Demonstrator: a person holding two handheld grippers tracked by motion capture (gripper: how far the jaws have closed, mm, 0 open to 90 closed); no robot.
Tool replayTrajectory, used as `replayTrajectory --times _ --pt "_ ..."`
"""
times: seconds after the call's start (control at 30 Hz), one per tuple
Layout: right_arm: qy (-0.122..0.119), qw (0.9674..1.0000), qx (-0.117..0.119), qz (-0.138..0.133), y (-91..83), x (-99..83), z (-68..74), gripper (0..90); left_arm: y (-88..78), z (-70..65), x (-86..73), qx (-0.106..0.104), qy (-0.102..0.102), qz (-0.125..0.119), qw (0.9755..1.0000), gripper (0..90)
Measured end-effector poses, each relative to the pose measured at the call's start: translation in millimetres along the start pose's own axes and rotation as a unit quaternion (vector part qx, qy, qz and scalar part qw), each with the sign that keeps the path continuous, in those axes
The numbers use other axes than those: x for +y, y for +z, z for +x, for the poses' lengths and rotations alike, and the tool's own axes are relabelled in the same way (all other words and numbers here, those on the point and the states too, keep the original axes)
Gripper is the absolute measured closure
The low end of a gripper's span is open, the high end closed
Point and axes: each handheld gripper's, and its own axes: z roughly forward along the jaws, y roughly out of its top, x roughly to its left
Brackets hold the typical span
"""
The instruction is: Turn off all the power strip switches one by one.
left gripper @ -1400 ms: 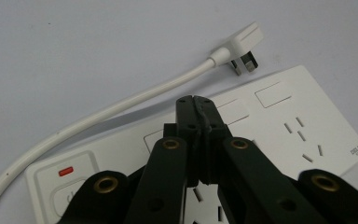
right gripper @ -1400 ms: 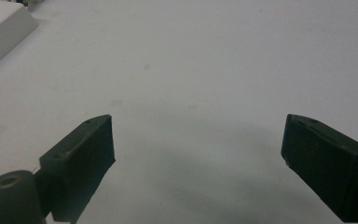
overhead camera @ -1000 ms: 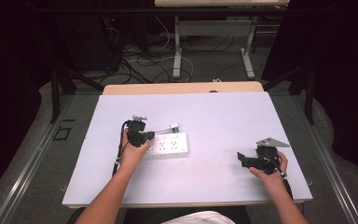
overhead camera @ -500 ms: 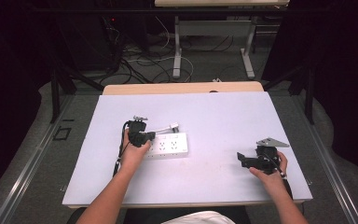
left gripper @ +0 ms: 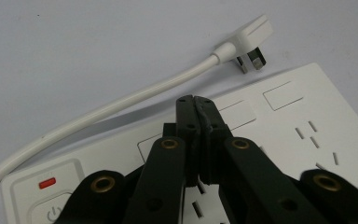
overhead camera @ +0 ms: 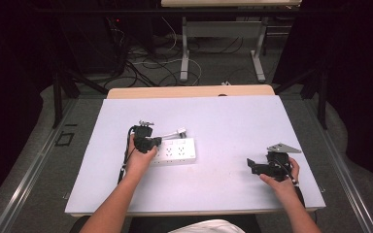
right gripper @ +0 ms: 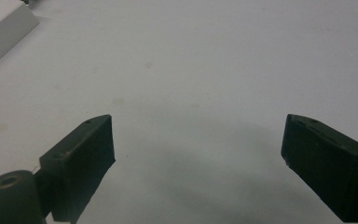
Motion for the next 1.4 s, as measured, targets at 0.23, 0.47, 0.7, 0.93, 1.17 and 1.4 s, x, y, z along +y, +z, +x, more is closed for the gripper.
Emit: replayTrajectory --times 0.23,0.47,0.7,0.93,1.17,1.4 --pt "0.000 1.0000 0.000 -0.001 -0.1 0.1 0.1 9.0 1.5 -0.4 -1.2 0.002 0.004 0.003 1.0000 89.9" --pt "0.000 1.0000 0.000 -0.002 -0.4 0.2 0.1 9.0 3.3 -3.1 -2.9 -0.004 0.007 -0.002 1.0000 89.9" --pt "-0.001 1.0000 -0.002 0.000 -0.5 0.1 -0.2 9.0 3.6 -2.8 -3.4 -0.007 0.001 -0.004 1.0000 89.9" --pt "0.000 1.0000 0.000 -0.001 -0.2 0.0 -0.3 9.0 3.5 -2.7 -3.7 -0.006 -0.001 -0.005 1.0000 89.8" --pt "0.000 1.0000 -0.001 -0.001 -0.3 0.0 -0.4 9.0 3.4 -2.8 -3.4 -0.004 -0.001 -0.005 1.0000 89.7" --pt "0.001 1.0000 0.000 0.000 -0.2 0.0 -0.7 9.0 3.1 -4.4 -1.5 -0.006 0.000 -0.002 1.0000 89.7"
